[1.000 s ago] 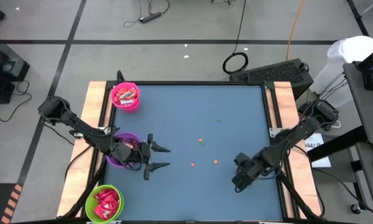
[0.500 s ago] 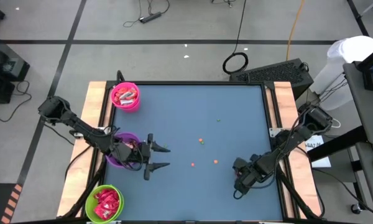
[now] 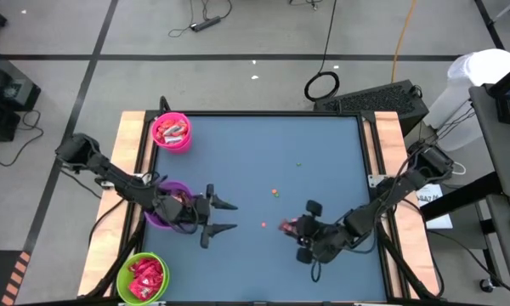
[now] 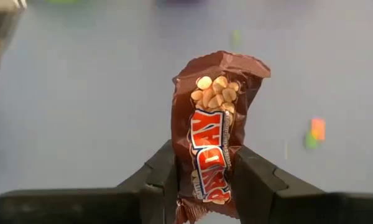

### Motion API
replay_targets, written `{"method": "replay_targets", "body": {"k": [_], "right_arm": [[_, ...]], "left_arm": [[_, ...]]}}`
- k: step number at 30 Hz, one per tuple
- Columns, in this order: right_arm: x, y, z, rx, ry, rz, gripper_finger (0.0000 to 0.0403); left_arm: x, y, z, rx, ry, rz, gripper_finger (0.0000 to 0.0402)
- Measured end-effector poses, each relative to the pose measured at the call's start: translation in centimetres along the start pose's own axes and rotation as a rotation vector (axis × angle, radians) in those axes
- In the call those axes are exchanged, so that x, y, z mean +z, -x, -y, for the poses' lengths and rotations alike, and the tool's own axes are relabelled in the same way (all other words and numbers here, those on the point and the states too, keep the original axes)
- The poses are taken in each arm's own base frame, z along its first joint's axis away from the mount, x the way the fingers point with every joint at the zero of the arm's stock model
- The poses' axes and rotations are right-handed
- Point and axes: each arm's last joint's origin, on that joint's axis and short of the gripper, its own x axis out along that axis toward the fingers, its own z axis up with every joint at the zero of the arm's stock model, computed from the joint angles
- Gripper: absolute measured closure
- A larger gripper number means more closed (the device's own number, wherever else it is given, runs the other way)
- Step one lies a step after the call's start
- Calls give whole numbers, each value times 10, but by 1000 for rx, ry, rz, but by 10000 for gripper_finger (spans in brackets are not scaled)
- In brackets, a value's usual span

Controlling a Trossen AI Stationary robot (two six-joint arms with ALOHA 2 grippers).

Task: Organize candy in baskets
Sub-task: Put the brown chocolate into the violet bucket

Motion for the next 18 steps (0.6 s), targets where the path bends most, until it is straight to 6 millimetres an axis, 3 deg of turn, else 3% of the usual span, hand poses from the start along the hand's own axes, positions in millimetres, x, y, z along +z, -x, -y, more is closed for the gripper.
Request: {"method": "replay_targets", "body": {"k": [9,18], "right_arm": [[41,-19,-4,50,127,315,300],[52,-29,-12,141,199,442,298]], "left_arm": [[2,-41,19,3,-17,-18,148],[1,-61,22,18,-36,-24,148]]}}
